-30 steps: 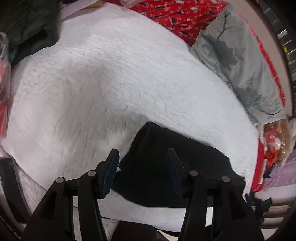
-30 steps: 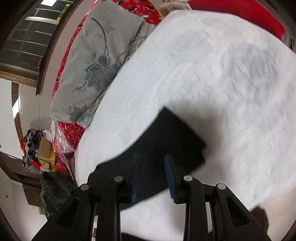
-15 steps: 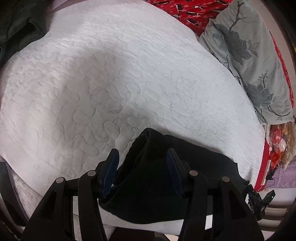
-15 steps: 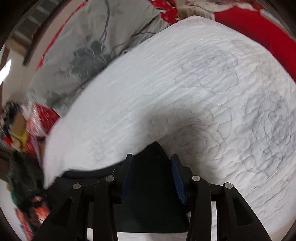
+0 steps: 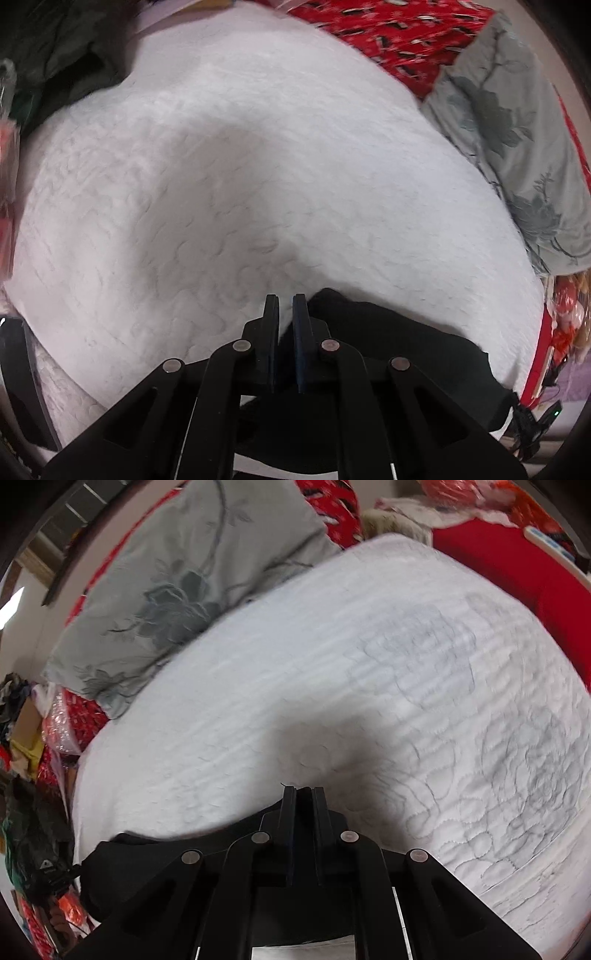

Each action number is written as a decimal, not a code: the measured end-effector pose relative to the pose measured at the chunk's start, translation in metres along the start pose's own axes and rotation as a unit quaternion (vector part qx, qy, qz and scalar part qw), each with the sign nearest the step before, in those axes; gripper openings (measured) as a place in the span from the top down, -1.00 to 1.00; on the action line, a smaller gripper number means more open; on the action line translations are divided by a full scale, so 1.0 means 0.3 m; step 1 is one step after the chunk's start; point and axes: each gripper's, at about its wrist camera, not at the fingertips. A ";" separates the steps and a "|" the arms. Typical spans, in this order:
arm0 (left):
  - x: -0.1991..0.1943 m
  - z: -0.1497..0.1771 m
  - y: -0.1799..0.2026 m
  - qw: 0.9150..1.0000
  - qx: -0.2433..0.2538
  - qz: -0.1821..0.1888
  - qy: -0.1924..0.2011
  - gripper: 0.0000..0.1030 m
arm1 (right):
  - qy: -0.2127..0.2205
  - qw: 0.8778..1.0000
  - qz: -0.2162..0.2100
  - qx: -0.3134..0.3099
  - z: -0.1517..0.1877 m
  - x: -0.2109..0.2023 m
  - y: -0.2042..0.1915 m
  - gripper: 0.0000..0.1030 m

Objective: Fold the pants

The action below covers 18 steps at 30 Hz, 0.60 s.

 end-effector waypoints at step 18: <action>-0.094 0.076 0.020 0.997 0.043 0.065 -0.009 0.37 | -0.011 0.998 -0.042 0.042 0.040 -0.039 0.060 0.63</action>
Point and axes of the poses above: each gripper's, at about its wrist camera, not at the fingertips, and x roughly the way its jaws point, y to its right, z to its underside, and after that the axes turned 3 degrees about x, right-handed
